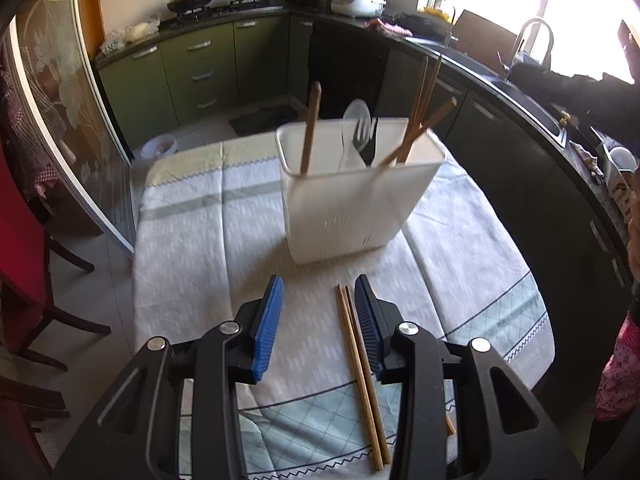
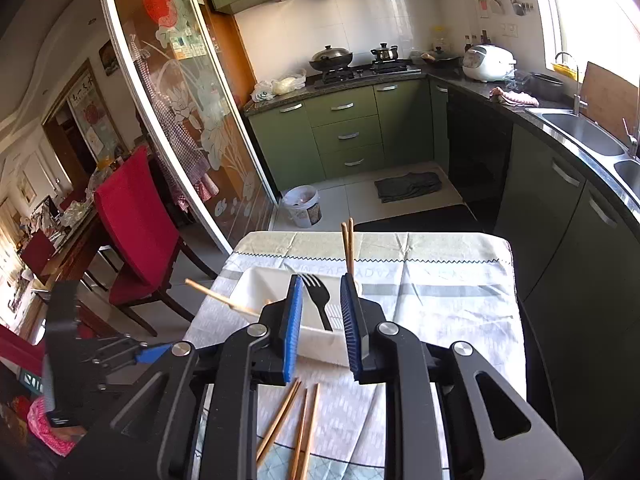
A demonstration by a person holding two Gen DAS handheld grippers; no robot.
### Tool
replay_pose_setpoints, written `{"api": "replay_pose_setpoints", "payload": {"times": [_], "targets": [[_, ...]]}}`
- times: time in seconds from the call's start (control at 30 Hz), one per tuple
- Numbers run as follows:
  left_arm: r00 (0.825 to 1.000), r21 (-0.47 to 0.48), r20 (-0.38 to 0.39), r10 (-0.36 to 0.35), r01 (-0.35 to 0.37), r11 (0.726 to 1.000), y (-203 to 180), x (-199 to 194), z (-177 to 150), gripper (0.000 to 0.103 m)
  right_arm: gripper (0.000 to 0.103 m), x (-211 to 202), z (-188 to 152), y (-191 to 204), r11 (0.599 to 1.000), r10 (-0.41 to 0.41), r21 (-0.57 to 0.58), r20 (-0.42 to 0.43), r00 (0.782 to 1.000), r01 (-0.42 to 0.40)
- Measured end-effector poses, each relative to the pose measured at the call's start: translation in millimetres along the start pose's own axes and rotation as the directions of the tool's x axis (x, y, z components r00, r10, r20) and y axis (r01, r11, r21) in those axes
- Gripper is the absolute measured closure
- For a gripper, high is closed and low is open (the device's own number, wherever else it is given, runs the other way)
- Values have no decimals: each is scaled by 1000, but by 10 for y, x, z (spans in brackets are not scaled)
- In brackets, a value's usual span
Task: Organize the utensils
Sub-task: 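Drop the chopsticks into the white holder, opening left then right gripper, then lower the left gripper and grasp another wooden chopstick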
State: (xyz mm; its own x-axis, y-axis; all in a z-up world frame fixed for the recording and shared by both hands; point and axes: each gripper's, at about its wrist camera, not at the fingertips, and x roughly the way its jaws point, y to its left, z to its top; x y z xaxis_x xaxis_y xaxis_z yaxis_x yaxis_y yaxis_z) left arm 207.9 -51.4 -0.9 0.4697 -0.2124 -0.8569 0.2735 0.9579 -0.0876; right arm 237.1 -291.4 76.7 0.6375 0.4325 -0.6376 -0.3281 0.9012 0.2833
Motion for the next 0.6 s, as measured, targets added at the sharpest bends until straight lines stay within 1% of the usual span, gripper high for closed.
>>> {"api": "replay_pose_setpoints", "payload": {"times": [0.07,0.13,0.23,0.33,0.4,0.5,0.57,0.6], "targets": [[995,-12,-96,-29,28,1000,-38,278,-120,67,82,-65,-146,-28,1000,6,-5,-14,1000,-6],[982,-32,-183,-49,44,999,-59,549,-220,67,82,-96,-303,-69,1000,9,-5,-37,999,-9],[965,-41,-259,-50,41,998,-112,832,-325,67,82,-98,-527,-163,1000,5,3,-76,997,-5],[954,-24,-296,-38,32,999,-187,989,-376,67,82,-71,-713,-277,1000,0,15,-112,994,2],[951,-2,-308,-12,12,1000,-240,1052,-386,68,82,-49,-799,-362,999,0,34,-126,992,4],[947,20,-320,17,-11,1000,-289,1107,-408,76,82,-18,-882,-472,998,1,57,-141,990,7],[945,35,-326,30,-19,999,-336,1134,-434,79,82,-3,-928,-504,998,7,67,-149,989,3],[943,47,-331,40,-26,999,-366,1156,-446,83,82,1,-943,-515,998,7,67,-151,989,3]]}}
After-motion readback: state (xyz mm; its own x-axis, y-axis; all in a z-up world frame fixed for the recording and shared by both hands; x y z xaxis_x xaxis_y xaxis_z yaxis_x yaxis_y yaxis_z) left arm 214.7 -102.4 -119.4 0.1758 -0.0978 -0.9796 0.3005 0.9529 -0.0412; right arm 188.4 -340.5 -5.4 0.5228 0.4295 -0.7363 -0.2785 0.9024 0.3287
